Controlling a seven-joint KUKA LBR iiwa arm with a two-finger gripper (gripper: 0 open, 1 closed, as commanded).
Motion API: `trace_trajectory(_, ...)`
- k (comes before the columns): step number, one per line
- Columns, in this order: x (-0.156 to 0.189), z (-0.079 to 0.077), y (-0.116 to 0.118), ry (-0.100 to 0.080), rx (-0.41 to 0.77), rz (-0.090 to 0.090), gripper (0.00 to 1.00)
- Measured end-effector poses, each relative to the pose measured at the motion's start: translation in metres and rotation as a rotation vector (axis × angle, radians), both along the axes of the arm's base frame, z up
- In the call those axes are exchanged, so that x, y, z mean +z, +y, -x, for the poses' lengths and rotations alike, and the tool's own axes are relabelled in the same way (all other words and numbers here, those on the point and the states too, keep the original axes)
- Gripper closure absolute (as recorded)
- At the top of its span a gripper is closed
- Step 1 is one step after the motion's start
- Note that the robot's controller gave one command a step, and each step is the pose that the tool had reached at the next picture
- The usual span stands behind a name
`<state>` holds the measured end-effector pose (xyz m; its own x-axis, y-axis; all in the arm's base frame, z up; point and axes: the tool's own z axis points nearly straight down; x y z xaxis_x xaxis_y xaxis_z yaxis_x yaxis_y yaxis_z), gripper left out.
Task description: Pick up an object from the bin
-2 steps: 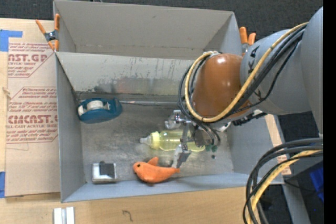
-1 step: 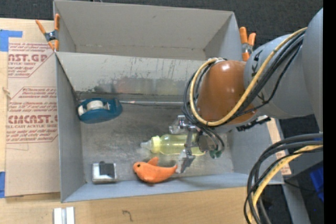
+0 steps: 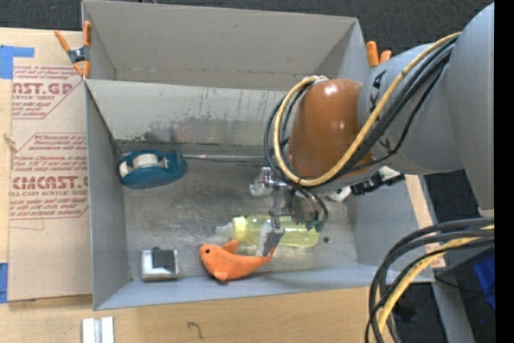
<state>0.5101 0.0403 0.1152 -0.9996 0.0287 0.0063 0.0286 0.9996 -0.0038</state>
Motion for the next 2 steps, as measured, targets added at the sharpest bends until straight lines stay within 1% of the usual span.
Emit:
trace_trajectory(1,-0.0410,0.0151,0.0430,-0.008,-0.054,-0.004,1.00)
trace_trajectory(2,-0.0426,0.0138,0.0432,-0.018,-0.056,-0.006,0.00)
